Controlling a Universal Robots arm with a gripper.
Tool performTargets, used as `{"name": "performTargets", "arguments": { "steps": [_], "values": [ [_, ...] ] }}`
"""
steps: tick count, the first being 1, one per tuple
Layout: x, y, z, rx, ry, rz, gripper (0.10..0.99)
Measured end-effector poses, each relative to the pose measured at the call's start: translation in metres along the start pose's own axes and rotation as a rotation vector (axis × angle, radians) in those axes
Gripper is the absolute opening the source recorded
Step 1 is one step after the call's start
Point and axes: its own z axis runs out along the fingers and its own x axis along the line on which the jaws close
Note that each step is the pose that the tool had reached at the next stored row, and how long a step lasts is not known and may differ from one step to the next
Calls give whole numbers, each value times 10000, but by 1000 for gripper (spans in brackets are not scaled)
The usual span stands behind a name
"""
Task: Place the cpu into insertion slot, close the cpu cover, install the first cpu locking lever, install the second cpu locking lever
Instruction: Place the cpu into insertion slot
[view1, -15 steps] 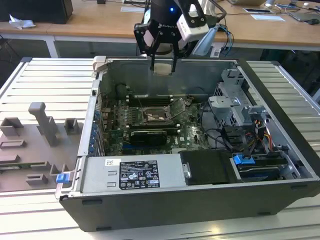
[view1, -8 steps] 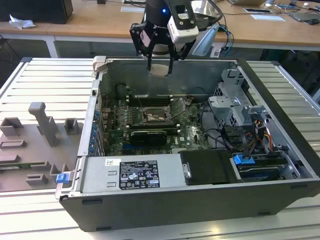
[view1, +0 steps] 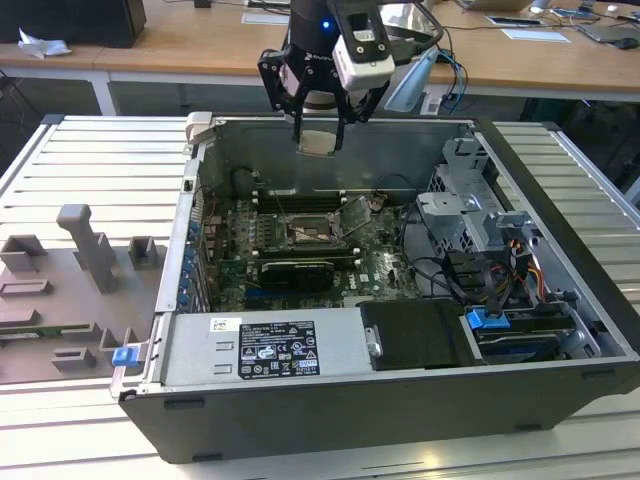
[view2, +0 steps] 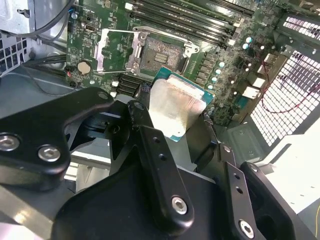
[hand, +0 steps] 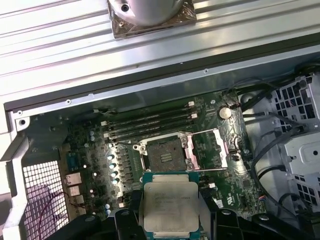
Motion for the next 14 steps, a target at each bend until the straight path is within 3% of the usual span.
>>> {"name": "performTargets", "arguments": {
  "steps": [14],
  "values": [
    [0, -1, 13, -15, -62, 716, 533]
  ]
}}
